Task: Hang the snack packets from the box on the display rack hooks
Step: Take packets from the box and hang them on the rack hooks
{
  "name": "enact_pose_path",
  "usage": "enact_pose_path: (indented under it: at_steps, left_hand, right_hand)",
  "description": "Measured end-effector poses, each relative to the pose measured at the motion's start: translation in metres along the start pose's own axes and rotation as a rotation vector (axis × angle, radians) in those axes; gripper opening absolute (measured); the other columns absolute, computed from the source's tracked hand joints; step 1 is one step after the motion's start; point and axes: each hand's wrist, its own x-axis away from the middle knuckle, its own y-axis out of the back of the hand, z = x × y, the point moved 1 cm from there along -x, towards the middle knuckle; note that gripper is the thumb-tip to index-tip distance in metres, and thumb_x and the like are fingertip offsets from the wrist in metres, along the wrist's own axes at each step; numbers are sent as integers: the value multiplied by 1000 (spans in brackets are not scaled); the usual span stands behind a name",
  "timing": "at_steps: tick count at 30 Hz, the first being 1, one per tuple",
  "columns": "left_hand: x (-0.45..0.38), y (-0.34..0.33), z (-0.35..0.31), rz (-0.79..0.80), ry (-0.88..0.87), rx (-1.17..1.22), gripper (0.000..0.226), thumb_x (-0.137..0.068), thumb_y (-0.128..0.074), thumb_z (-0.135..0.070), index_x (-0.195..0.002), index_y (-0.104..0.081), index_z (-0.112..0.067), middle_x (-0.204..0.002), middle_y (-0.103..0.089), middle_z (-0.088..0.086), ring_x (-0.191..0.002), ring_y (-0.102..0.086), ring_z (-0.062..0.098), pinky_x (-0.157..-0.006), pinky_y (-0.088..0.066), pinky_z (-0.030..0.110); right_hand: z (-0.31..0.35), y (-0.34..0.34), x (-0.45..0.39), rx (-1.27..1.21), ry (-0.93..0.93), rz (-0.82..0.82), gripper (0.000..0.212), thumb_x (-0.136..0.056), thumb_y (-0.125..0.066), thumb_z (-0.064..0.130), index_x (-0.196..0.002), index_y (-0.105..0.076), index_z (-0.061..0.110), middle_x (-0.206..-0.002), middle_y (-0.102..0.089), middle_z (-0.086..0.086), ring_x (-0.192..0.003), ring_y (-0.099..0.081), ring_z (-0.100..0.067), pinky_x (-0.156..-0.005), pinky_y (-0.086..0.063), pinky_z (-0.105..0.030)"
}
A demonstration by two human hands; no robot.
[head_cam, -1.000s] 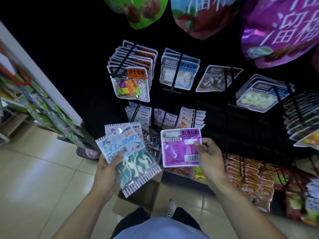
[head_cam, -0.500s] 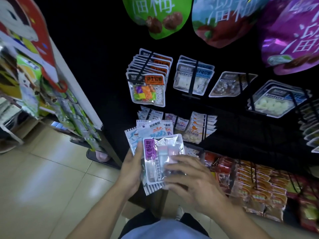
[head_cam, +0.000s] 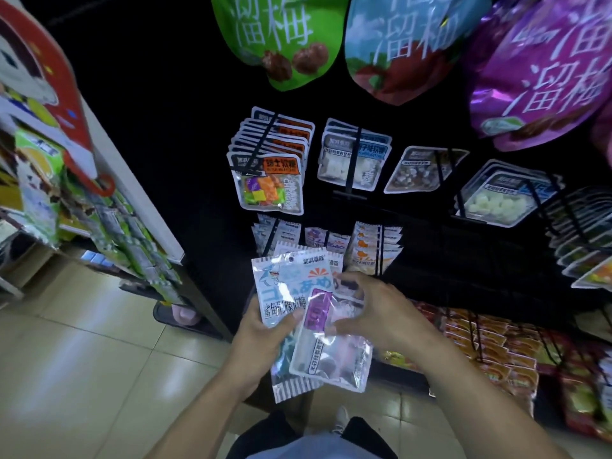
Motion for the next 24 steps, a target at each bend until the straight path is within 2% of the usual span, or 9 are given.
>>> enact_pose_path:
  at_steps: [2,4,6,7,10,14,18,21,24]
  left_hand:
    - [-2,-5,-1,6,10,27,37,-87,-75,-22,-119,-58,-28,-107,-80,-3,-93,-79,19,-71,-63,30]
    - [-5,-15,-1,52,32,41,32,-90,-73,-19,-117,-60,-28,-107,-80,-1,-93,-79,20,-69,-63,29]
    - [-10,-28,1,98,49,20,30,-91,-72,-18,-118,-62,-28,-109,-80,-2,-95,-78,17,-70,-63,28]
    - [-12,-37,2,124,50,5,29,-92,-72,-17,-117,-63,-27,-108,-80,-4,-94,-78,16,-71,-63,28]
    - [-17,-70,1,223,75,-46,32,-91,-72,-20,-121,-64,-24,-112,-79,2,-97,-78,22,-79,-63,38]
    - [-9,-123,3,400,102,-110,24,-92,-69,-21,-116,-63,-22,-96,-82,2,-85,-80,22,-61,-62,27]
    - [7,-184,7,481,94,-166,18,-94,-68,-18,-112,-65,-17,-94,-82,7,-78,-80,21,-56,-60,22]
    - [19,-236,16,527,78,-169,28,-91,-70,-19,-118,-64,-16,-100,-81,6,-83,-80,19,-59,-60,20]
    - [34,-294,32,537,66,-163,24,-93,-69,-16,-116,-65,-16,-96,-82,0,-70,-78,14,-52,-56,17]
  right_hand:
    - [-16,11,3,-110,-74,-56,76,-66,-91,51,-133,-62,30,-122,-61,16,-114,-61,-9,-89,-49,-25]
    - [-37,22,13,-422,-93,-232,42,-71,-90,43,-105,-75,22,-101,-74,9,-90,-67,-8,-72,-47,-19]
    - [-59,26,28,-750,-99,-467,21,-82,-84,26,-88,-71,12,-83,-73,-1,-70,-63,-7,-63,-47,-19]
    - [-72,28,37,-860,-120,-581,16,-87,-80,21,-85,-67,13,-80,-70,-3,-69,-61,-7,-65,-50,-24]
    - [-110,25,68,-1037,-182,-800,15,-92,-76,25,-83,-63,25,-87,-69,-4,-84,-65,-21,-78,-53,-47]
    - [-150,27,116,-1084,-217,-975,12,-93,-75,25,-96,-69,16,-98,-75,-6,-94,-71,-29,-90,-54,-56]
    - [-194,40,159,-1102,-202,-1027,9,-97,-70,18,-103,-77,19,-107,-77,-14,-109,-69,-44,-93,-54,-65]
    - [-235,57,185,-1156,-223,-1108,13,-97,-68,14,-99,-79,21,-103,-79,-11,-99,-74,-34,-89,-58,-54]
    - [-279,79,202,-1190,-213,-1161,21,-98,-66,15,-84,-78,25,-89,-77,-3,-75,-70,-19,-62,-57,-31]
